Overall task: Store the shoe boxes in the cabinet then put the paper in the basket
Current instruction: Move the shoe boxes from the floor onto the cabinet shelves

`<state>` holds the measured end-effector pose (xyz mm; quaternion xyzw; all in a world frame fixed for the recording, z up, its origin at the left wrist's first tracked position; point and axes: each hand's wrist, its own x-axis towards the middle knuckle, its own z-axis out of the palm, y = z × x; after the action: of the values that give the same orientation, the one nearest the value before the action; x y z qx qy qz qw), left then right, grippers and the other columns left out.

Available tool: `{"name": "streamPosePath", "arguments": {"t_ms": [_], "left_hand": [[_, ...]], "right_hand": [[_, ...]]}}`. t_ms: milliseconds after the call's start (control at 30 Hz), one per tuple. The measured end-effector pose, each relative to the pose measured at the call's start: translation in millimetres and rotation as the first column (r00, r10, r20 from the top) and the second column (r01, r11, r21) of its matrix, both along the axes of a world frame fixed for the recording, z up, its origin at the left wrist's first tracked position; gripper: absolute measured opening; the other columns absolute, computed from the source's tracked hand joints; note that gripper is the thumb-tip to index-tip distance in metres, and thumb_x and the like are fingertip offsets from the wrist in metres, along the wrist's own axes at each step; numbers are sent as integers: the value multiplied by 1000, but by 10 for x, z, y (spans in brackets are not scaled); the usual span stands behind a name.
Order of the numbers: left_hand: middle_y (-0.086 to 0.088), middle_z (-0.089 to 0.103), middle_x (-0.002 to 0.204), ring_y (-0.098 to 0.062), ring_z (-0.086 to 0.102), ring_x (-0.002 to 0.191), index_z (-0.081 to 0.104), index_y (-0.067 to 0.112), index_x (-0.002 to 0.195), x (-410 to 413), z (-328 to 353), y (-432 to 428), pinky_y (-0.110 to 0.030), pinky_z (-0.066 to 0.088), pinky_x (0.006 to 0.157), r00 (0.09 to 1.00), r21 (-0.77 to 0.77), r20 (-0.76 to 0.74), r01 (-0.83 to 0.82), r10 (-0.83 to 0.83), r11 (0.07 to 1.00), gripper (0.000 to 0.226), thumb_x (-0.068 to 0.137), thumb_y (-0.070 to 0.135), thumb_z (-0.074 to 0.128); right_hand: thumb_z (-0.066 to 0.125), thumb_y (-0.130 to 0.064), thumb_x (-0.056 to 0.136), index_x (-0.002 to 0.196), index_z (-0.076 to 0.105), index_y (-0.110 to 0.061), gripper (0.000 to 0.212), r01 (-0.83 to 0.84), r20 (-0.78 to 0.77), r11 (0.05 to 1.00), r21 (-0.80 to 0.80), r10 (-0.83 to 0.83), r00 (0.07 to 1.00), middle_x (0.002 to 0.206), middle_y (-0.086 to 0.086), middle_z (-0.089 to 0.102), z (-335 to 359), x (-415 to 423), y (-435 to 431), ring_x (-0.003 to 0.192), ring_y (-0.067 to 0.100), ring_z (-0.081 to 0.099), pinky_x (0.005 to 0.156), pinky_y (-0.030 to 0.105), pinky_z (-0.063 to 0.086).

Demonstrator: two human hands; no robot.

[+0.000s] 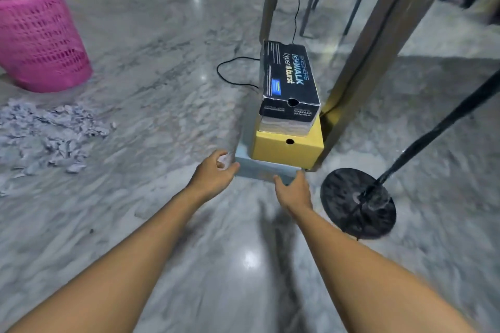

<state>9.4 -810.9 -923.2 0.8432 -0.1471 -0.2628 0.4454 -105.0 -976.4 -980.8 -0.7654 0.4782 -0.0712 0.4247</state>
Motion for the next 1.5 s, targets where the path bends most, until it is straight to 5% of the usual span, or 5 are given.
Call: {"name": "streamPosePath", "arguments": {"t_ms": [233, 600, 1200, 1333, 1500], "left_hand": [[-2, 32, 155, -22, 37, 138, 25, 25, 152, 179, -601, -440, -29, 33, 103, 994, -57, -74, -78, 74, 995, 75, 90, 46, 62], [3, 24, 159, -19, 30, 142, 17, 29, 154, 394, -916, -829, -34, 31, 113, 993, -118, -121, -1, -13, 993, 86, 86, 48, 66], [3, 35, 148, -19, 42, 131, 28, 25, 150, 88, -1051, -126, -27, 38, 101, 985, -57, 37, -165, 167, 985, 85, 81, 47, 73], [6, 47, 136, -18, 52, 121, 38, 27, 144, -75, -1019, 402, -41, 48, 101, 970, -70, 8, -243, 244, 967, 85, 72, 52, 76], [3, 45, 146, -21, 47, 131, 39, 22, 144, -335, -957, 1140, -36, 43, 105, 923, -55, -10, -385, 385, 921, 86, 74, 52, 77]], "right_hand": [[58, -45, 95, 154, 19, -20, 76, 235, 167, 959, 155, -260, 951, 154, 9, 31, -537, 128, -258, 136, 32, 40, 109, 45, 37], [64, -35, 94, 138, 41, -18, 53, 167, 384, 958, 231, -248, 890, 131, -3, 55, -736, 209, -483, 115, 14, 55, 99, 28, 46], [66, -58, 84, 106, 49, -33, 37, 106, 260, 965, 238, -169, 951, 101, -18, 63, -794, 40, 136, 94, 7, 61, 90, 49, 55], [67, -56, 84, 106, 51, -35, 34, 56, 262, 972, 227, -117, 958, 103, -20, 65, -767, -28, 592, 96, 8, 63, 92, 44, 53], [66, -56, 86, 110, 49, -34, 37, -28, 224, 988, 153, -7, 975, 103, -15, 58, -656, -132, 1217, 96, 13, 59, 85, 30, 44]]}}
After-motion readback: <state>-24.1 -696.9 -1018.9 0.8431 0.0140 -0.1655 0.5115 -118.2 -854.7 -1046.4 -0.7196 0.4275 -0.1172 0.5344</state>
